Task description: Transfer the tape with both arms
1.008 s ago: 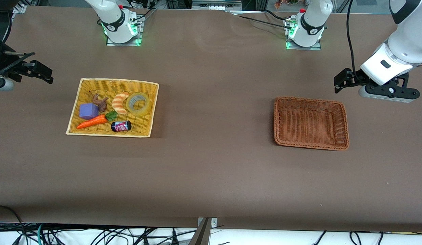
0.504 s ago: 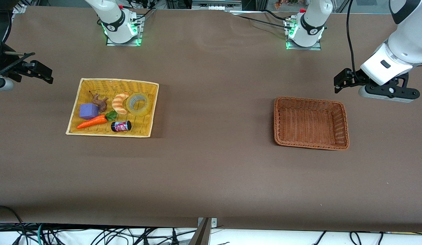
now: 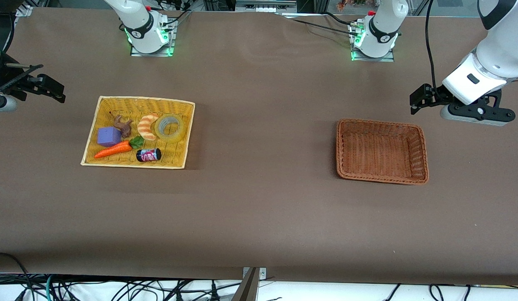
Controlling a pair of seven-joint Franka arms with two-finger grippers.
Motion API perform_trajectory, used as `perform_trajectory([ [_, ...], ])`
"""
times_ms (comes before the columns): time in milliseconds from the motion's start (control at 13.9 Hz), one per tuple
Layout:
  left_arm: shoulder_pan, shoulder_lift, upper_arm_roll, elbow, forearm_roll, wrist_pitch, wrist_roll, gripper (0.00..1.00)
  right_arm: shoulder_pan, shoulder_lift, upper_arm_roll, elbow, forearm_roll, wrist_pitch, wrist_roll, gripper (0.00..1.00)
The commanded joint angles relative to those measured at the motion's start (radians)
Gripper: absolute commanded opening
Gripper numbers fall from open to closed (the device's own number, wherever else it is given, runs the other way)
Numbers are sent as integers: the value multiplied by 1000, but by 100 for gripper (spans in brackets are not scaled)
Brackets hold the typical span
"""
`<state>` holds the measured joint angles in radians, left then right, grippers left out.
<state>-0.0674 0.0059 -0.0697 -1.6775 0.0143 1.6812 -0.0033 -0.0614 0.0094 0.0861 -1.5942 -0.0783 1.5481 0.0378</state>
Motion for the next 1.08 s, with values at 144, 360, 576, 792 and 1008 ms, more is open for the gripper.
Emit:
perform_trajectory([
  [144, -12, -7, -5, 9, 27, -20, 19, 100, -12, 8, 7, 20, 14, -17, -2, 100],
  [360, -12, -9, -5, 9, 29, -21, 19, 100, -11, 9, 7, 22, 11, -17, -12, 100],
  [576, -11, -9, -5, 9, 29, -35, 20, 100, -12, 11, 7, 20, 14, -17, -9, 100],
  [792, -11, -9, -5, 9, 30, -38, 19, 100, -12, 11, 7, 19, 12, -19, -13, 100],
  [1008, -11, -9, -5, 10, 29, -38, 20, 100, -12, 15, 7, 19, 12, -19, -15, 100],
])
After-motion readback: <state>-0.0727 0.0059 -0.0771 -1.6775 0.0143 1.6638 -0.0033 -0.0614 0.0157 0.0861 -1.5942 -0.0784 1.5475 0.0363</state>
